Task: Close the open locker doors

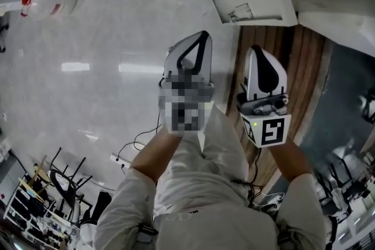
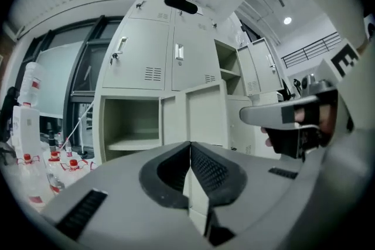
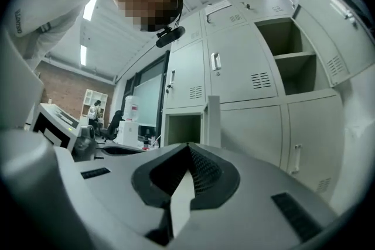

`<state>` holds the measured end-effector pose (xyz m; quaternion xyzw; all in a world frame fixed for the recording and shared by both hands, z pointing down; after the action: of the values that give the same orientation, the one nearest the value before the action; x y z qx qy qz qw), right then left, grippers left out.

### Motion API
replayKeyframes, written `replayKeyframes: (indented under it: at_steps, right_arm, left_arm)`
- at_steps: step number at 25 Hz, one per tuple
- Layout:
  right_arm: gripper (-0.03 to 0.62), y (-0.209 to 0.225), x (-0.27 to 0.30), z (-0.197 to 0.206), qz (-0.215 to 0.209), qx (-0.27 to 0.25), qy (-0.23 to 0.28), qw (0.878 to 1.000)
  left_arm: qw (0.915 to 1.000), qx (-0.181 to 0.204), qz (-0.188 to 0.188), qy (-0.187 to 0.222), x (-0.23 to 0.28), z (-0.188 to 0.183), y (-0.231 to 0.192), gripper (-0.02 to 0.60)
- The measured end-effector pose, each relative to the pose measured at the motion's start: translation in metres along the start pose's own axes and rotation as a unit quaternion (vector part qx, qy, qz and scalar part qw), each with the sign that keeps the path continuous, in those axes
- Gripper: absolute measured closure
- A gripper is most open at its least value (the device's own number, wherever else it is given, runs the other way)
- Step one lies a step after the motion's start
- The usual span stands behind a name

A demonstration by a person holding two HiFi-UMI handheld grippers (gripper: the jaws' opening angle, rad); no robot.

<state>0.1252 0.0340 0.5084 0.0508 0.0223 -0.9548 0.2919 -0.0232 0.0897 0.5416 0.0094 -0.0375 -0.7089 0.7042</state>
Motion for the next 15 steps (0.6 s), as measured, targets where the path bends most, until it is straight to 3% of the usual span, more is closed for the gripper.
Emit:
replayKeyframes:
  at_steps: [6, 11, 15]
  right_arm:
    - [0.585, 0.022, -0.021, 0.025, 0.041, 0.0, 0.011, 0.999]
    - [0.583, 0.038, -0.041, 0.027, 0.063, -0.005, 0.016, 0.998]
    - [0.583, 0.049, -0.051, 0.033, 0.074, -0.013, 0.002, 0.997]
  left_arm:
    - [0.9993, 0.019, 0.019, 0.028, 0.027, 0.019, 0.045, 0.569]
    - [0.9991, 0.038, 0.014, 0.013, 0.06, 0.031, 0.078, 0.389]
    - [0.9987, 0.047, -0.017, 0.01, 0.087, 0.026, 0.089, 0.38]
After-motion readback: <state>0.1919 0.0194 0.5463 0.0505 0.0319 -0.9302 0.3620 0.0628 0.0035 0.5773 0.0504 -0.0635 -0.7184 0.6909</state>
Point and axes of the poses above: the fingertips, and each gripper's own axes: x forward along the fingers, y to its right, z out of its underside, the point moved 8 cm from there along -x, backward along the fingers, and after that the axes turned 6 degrees about y, right-handed, at the moved point
